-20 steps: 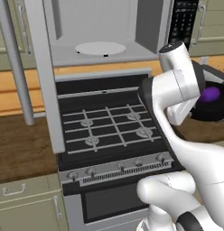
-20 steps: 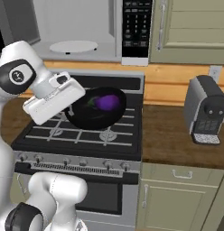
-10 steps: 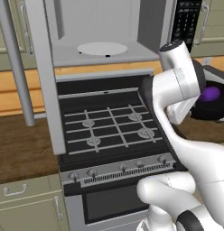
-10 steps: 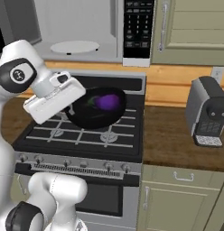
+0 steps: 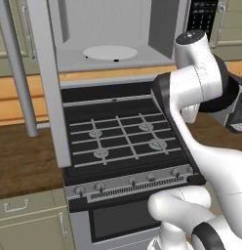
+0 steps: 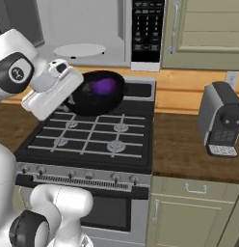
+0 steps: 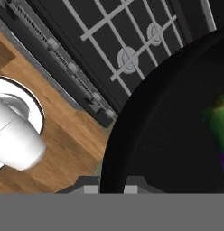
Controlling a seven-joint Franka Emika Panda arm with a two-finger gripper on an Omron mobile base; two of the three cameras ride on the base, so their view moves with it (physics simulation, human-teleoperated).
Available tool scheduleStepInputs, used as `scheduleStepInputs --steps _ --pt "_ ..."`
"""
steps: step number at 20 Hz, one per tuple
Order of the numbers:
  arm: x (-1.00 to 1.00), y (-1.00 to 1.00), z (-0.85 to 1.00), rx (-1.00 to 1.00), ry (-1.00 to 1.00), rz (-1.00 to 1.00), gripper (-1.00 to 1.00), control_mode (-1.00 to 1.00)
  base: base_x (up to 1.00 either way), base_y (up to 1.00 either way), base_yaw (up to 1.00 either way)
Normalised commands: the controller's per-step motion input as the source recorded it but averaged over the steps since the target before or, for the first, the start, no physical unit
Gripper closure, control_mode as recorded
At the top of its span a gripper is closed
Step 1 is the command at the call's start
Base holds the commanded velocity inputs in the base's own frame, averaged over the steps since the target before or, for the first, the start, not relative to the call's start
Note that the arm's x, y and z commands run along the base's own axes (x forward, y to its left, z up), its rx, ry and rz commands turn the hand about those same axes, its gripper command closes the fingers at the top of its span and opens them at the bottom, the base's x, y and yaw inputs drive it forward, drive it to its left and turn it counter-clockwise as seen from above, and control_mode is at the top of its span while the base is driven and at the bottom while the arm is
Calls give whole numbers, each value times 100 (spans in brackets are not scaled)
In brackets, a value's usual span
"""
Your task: Pick the eggplant from the sink and place it in the bowl. Then pick the bowl and place it in the microwave. Then close the microwave door and press the start button.
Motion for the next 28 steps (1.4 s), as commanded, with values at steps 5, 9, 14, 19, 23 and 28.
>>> scheduleStepInputs --steps 5,9,14,19,23,28 --pt "10 46 44 -18 -17 56 100 -100 0 0 0" --pt "56 42 52 -7 -5 49 100 -100 0 0 0" --pt "100 21 43 0 0 43 100 -100 0 0 0" --pt "100 0 22 -2 0 20 100 -100 0 0 0" --pt "100 0 0 -4 1 3 100 -100 0 0 0" --pt "100 10 11 -5 3 0 100 -100 0 0 0"
